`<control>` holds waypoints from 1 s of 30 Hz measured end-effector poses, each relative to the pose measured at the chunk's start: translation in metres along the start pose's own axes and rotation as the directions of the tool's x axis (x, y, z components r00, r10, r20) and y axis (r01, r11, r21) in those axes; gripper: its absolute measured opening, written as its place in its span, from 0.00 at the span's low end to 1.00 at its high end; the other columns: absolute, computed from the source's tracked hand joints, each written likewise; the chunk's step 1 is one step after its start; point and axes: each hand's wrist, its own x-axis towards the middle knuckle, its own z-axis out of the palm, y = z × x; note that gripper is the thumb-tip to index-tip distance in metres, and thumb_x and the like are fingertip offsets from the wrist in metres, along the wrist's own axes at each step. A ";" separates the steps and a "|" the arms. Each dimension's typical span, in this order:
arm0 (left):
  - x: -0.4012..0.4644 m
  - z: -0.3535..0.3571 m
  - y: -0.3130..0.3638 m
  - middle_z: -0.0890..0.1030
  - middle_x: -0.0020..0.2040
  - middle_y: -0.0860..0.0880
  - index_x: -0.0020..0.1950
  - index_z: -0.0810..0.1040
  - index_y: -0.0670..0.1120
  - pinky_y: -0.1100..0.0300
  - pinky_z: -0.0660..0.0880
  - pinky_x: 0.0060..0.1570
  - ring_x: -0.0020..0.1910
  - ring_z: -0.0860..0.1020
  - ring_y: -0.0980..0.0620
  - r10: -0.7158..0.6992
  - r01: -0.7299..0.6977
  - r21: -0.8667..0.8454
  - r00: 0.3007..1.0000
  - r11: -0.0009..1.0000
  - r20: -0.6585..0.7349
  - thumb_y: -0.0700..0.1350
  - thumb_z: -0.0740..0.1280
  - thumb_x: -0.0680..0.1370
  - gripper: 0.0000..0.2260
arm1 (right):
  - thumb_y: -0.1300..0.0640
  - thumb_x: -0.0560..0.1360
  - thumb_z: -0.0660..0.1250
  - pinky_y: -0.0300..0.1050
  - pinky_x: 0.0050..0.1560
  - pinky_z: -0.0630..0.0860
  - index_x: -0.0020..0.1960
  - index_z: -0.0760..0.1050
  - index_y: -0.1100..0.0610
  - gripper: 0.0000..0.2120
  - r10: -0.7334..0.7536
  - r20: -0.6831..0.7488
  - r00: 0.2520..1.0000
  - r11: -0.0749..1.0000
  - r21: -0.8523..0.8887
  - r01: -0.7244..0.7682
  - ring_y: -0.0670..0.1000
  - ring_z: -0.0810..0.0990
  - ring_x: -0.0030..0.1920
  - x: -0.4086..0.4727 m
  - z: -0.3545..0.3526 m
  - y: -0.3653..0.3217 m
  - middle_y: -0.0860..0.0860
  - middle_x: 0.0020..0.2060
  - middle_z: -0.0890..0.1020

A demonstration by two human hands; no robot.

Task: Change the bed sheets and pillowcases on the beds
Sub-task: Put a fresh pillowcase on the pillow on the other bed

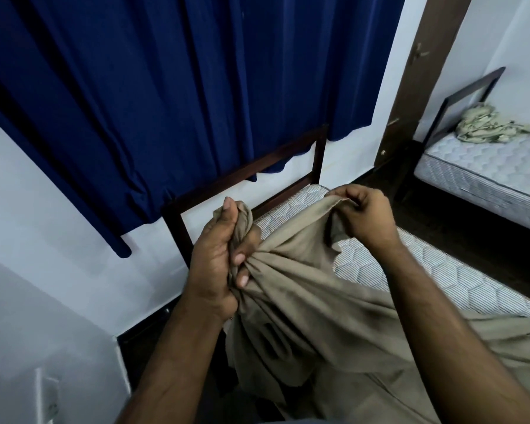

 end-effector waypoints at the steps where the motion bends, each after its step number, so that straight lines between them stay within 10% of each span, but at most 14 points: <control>1: -0.002 0.001 0.002 0.64 0.21 0.54 0.34 0.64 0.51 0.62 0.45 0.21 0.14 0.61 0.57 -0.004 0.004 -0.036 1.000 0.999 0.020 0.60 0.62 0.81 0.21 | 0.67 0.73 0.65 0.41 0.44 0.80 0.46 0.84 0.50 0.15 0.018 -0.051 0.999 0.998 0.059 -0.015 0.44 0.84 0.41 0.001 -0.001 0.000 0.45 0.39 0.86; 6: -0.007 -0.004 0.006 0.64 0.22 0.53 0.50 0.69 0.50 0.63 0.50 0.18 0.15 0.61 0.56 -0.045 0.119 -0.257 0.960 0.959 0.278 0.55 0.66 0.82 0.10 | 0.68 0.75 0.70 0.36 0.43 0.77 0.46 0.82 0.54 0.09 0.143 -0.234 0.962 0.880 0.475 -0.015 0.41 0.81 0.39 0.004 -0.008 -0.001 0.44 0.37 0.84; 9: -0.006 -0.002 0.004 0.71 0.26 0.48 0.55 0.68 0.46 0.66 0.60 0.19 0.17 0.64 0.53 -0.093 0.277 -0.312 0.863 0.909 0.497 0.54 0.58 0.85 0.11 | 0.61 0.78 0.70 0.39 0.43 0.78 0.46 0.80 0.57 0.02 0.308 -0.142 0.941 0.539 0.841 -0.049 0.44 0.79 0.36 0.006 -0.006 -0.003 0.48 0.36 0.83; 12: 0.005 0.009 0.004 0.82 0.39 0.43 0.51 0.71 0.41 0.53 0.76 0.28 0.30 0.80 0.49 -0.001 -0.085 0.223 0.932 0.971 0.361 0.55 0.52 0.85 0.18 | 0.67 0.81 0.63 0.40 0.33 0.76 0.49 0.79 0.57 0.09 0.284 0.011 0.959 0.450 0.881 -0.144 0.47 0.78 0.33 0.001 0.000 -0.021 0.51 0.36 0.82; 15: 0.030 0.011 0.007 0.80 0.46 0.48 0.47 0.80 0.45 0.51 0.78 0.51 0.47 0.81 0.52 0.432 -0.465 0.772 0.859 0.434 0.274 0.50 0.59 0.83 0.13 | 0.73 0.79 0.61 0.40 0.34 0.71 0.49 0.75 0.64 0.07 -0.134 0.345 0.929 0.663 0.728 -0.174 0.52 0.75 0.32 -0.022 0.013 -0.050 0.54 0.37 0.81; 18: 0.047 0.024 0.018 0.74 0.33 0.55 0.46 0.76 0.42 0.61 0.68 0.31 0.29 0.69 0.57 0.565 -0.475 0.686 0.817 0.550 0.113 0.48 0.59 0.84 0.13 | 0.67 0.79 0.65 0.54 0.48 0.71 0.49 0.74 0.70 0.04 -0.373 0.552 0.746 0.797 0.602 -0.047 0.56 0.74 0.44 -0.040 0.031 -0.064 0.64 0.41 0.77; 23: 0.064 0.026 0.017 0.70 0.35 0.35 0.44 0.74 0.40 0.54 0.65 0.33 0.33 0.66 0.48 0.570 -0.418 0.718 0.821 0.557 0.036 0.50 0.64 0.83 0.15 | 0.61 0.78 0.68 0.40 0.35 0.68 0.47 0.75 0.69 0.09 -0.356 0.531 0.769 0.809 0.587 -0.030 0.51 0.69 0.34 -0.048 0.040 -0.068 0.57 0.33 0.73; 27: 0.070 0.029 0.014 0.67 0.30 0.47 0.41 0.74 0.47 0.58 0.63 0.29 0.28 0.64 0.53 0.535 -0.405 0.556 0.841 0.726 -0.086 0.53 0.61 0.85 0.16 | 0.62 0.78 0.69 0.46 0.43 0.72 0.47 0.79 0.63 0.04 -0.318 0.500 0.806 0.808 0.588 -0.046 0.51 0.76 0.39 -0.046 0.033 -0.065 0.53 0.38 0.80; 30: 0.080 0.032 0.019 0.65 0.24 0.50 0.40 0.71 0.45 0.62 0.58 0.24 0.23 0.62 0.55 0.396 -0.320 0.358 0.904 0.877 -0.162 0.59 0.52 0.85 0.23 | 0.68 0.77 0.69 0.48 0.40 0.79 0.46 0.81 0.61 0.04 -0.419 0.685 0.596 0.847 0.531 -0.015 0.53 0.82 0.39 -0.054 0.018 -0.077 0.54 0.39 0.84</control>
